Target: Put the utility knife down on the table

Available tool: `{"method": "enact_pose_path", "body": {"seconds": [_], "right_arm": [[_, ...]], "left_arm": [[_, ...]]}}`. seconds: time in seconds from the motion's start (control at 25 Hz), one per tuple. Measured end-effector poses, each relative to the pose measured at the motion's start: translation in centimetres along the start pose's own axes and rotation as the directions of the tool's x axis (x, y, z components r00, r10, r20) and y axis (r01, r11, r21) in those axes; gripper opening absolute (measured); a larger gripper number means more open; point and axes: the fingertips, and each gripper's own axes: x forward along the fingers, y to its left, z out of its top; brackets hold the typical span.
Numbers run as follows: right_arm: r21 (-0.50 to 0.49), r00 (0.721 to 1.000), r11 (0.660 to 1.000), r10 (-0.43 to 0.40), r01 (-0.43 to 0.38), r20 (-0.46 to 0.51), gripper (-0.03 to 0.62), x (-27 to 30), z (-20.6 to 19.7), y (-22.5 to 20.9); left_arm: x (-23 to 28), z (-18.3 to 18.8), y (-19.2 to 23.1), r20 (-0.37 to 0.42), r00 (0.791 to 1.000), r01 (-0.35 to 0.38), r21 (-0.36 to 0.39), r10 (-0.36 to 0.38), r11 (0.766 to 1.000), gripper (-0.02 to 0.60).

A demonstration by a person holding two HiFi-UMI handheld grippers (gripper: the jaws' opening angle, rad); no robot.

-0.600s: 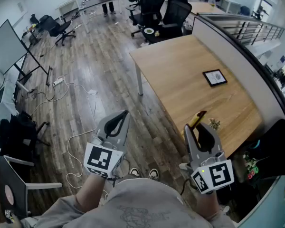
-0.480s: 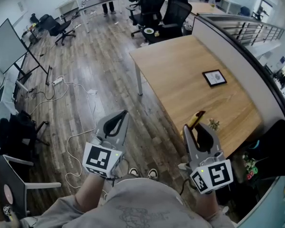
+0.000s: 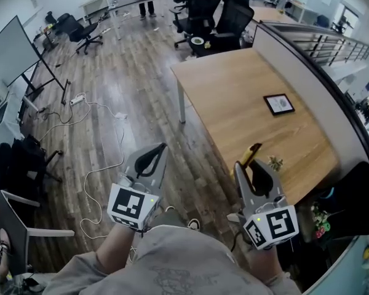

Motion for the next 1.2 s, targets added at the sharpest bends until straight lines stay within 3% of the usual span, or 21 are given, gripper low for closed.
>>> {"method": "enact_pose_path", "body": {"seconds": [0.56,0.92,1.2], "right_arm": [[-0.018,0.999,0.999,0.031,-0.031,-0.027,0.12,4.8,-0.6,-1.0],[-0.023,0.997,0.998,0.051,-0.052,-0.052,0.12,12.6,-0.8,-2.5],[-0.016,0.997,0.998,0.062,-0.063,-0.053,0.12,21.5,0.5,-2.8]], "left_arm": [[2.3,-1.0,3.0,-0.01,0.999,-0.033,-0.002,0.033,0.999,0.002],[6.6,-2.3,10.3,-0.024,0.997,-0.079,-0.016,0.079,0.997,0.002],[11.1,-2.7,17.1,-0.031,0.998,-0.055,-0.019,0.055,0.998,0.002]]}}
